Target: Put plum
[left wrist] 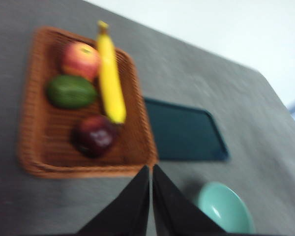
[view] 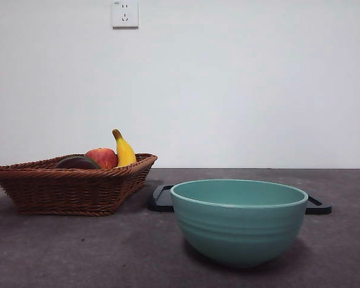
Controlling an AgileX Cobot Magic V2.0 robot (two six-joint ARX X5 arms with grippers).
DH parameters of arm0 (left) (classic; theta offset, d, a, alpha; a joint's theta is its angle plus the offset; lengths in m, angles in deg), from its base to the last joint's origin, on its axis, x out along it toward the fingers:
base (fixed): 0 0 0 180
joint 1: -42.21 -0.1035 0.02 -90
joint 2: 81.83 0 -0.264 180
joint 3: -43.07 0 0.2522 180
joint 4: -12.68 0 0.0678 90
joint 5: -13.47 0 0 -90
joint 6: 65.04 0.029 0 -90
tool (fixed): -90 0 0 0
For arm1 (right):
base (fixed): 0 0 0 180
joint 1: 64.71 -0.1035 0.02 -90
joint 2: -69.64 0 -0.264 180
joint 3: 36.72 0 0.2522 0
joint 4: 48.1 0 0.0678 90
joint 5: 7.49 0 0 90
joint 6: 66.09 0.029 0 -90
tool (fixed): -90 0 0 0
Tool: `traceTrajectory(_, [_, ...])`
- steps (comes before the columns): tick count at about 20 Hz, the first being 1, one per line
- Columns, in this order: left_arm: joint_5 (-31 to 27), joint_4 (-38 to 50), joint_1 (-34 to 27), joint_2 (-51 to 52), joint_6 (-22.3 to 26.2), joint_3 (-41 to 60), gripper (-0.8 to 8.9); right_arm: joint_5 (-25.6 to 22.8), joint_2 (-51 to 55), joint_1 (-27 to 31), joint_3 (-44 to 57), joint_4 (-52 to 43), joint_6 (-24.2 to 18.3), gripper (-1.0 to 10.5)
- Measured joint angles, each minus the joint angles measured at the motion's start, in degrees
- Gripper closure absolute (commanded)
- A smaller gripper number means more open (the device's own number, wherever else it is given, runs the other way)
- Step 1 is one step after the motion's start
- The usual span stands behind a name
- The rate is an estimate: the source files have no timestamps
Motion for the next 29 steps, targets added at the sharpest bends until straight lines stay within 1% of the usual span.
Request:
traceTrajectory(2, [1.1,-3.5,1.1,-2.2,1.7,-3.1,8.04,0.5,-2.5,-1.9,-3.1,3.1,-1.1,9.4])
traceTrajectory(7, [1.3,-12.9,3.5,-6.1,6.1,-10.7,8.04,0.6,-7.1,-6.9,-9.4,10.6,-4.0,9.4])
traceTrajectory(11, [1.4,-22.7,5.6,-8.5,11.5,-18.2,8.04,0.6,-10.4,-12.5,-14.1,16.8,-7.0,9.4])
traceTrajectory(14, [1.4,-28.2,6.2,-8.5,14.6,-18.8,8.04,0.5,-11.4,-15.4,-14.8,19.8,-8.7,9.4])
traceTrajectory(18, [1.4,-29.2,6.2,-8.8,16.4,-18.8,8.01,0.5,-11.5,-16.8,-14.8,20.6,-9.9,9.4])
traceTrajectory(19, [1.4,-29.2,6.2,-8.8,16.5,-18.8,7.69,0.5,-11.5,-16.8,-14.8,20.6,-10.0,9.3])
traceTrajectory(20, [1.4,-29.2,6.2,-8.8,16.6,-18.8,7.02,0.5,-11.5,-16.8,-14.8,20.7,-10.1,8.9])
traceTrajectory(23, [1.4,-29.2,6.2,-8.8,16.9,-18.8,4.48,0.5,-11.5,-16.8,-14.8,20.7,-10.1,6.0])
traceTrajectory(24, [1.4,-29.2,6.2,-8.8,16.9,-18.8,3.6,0.5,-11.5,-16.8,-14.8,20.8,-10.1,5.3])
traceTrajectory(25, [1.4,-29.2,6.2,-8.8,16.9,-18.8,2.8,0.5,-11.5,-16.8,-14.8,20.8,-10.1,4.9])
traceTrajectory(26, [1.4,-29.2,6.2,-8.8,16.9,-18.8,2.35,0.4,-11.5,-16.8,-14.8,20.8,-10.1,4.8])
traceTrajectory(27, [1.4,-29.2,6.2,-8.8,17.1,-18.8,2.21,0.4,-11.5,-16.8,-14.8,20.8,-10.1,4.8])
traceTrajectory(29, [1.4,-29.2,6.2,-9.2,17.3,-18.8,2.25,0.5,-11.5,-16.8,-14.8,20.8,-10.1,4.8])
